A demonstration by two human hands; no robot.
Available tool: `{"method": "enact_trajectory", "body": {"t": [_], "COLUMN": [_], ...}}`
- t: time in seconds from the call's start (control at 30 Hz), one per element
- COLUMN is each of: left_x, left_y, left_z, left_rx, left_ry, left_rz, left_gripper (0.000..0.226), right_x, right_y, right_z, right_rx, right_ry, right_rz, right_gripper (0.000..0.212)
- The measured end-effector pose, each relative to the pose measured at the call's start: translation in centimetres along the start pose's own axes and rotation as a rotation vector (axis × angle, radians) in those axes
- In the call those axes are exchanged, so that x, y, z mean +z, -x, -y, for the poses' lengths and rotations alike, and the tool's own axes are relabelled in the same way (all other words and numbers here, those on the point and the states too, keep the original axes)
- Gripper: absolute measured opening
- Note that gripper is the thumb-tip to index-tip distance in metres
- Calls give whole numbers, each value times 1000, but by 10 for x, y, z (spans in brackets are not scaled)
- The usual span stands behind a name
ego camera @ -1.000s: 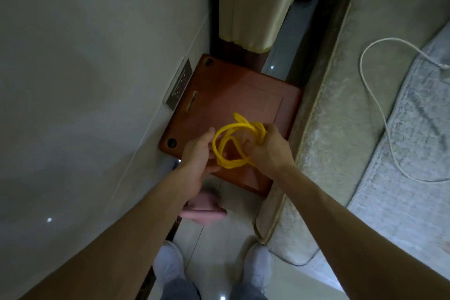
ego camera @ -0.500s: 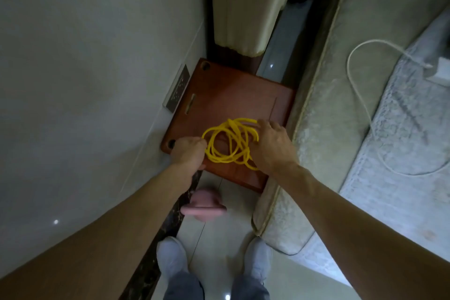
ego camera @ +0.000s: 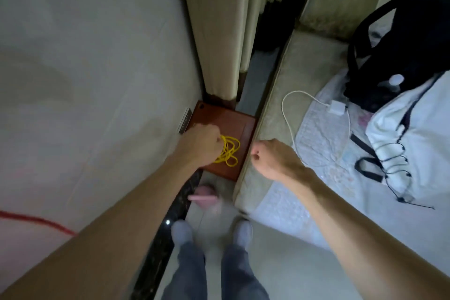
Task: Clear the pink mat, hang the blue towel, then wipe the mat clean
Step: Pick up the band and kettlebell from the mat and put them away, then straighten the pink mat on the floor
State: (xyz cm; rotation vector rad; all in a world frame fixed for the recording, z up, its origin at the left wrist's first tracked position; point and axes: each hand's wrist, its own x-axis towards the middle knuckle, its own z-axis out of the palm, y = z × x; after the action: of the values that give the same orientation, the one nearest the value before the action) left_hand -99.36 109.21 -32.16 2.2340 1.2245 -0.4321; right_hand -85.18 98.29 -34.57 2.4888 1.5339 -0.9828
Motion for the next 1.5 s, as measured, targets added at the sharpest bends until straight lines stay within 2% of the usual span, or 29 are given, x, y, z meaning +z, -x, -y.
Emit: {"method": "enact_trajectory", "body": {"t": [0.1, 0.2, 0.47, 0.7, 0.9, 1.0, 1.13, 1.33, 1.5], "left_x": [-27, -47, -77, -71, -78, -79, -74, -57, -36], "left_y": [45, 84, 171, 204, 208, 212, 223, 262, 299], "left_z": [-39, -63, -70, -56, -38, -34, -50, -89, -108], "left_rx": [46, 64, 161, 255, 437, 541, 650, 885, 959], "left_ry": [-20, -69, -91, -135, -160, -216, -288, -303, -505], "left_rz": [-61, -90, -158, -21, -5, 108, 241, 273, 311], "left_gripper": [26, 30, 26, 27, 27, 22, 21, 27, 30], "right_x": [-27, -54, -100, -90, -64, -53, -37, -11, 26], "right_y": [47, 89, 175, 231, 269, 291, 330, 399, 457], "right_z": [-2, -4, -13, 1, 29, 40, 48, 47, 51], "right_rx": [24, 54, 63, 159, 325, 405, 497, 652, 778], "right_ry": [-64, -158, -176, -184, -263, -273, -297, -309, -377], "right_rz": [26, -25, -174, -216, -258, -288, -318, -414, -485], "right_gripper": [26, 28, 30, 31, 27, 27, 26, 26, 25]}}
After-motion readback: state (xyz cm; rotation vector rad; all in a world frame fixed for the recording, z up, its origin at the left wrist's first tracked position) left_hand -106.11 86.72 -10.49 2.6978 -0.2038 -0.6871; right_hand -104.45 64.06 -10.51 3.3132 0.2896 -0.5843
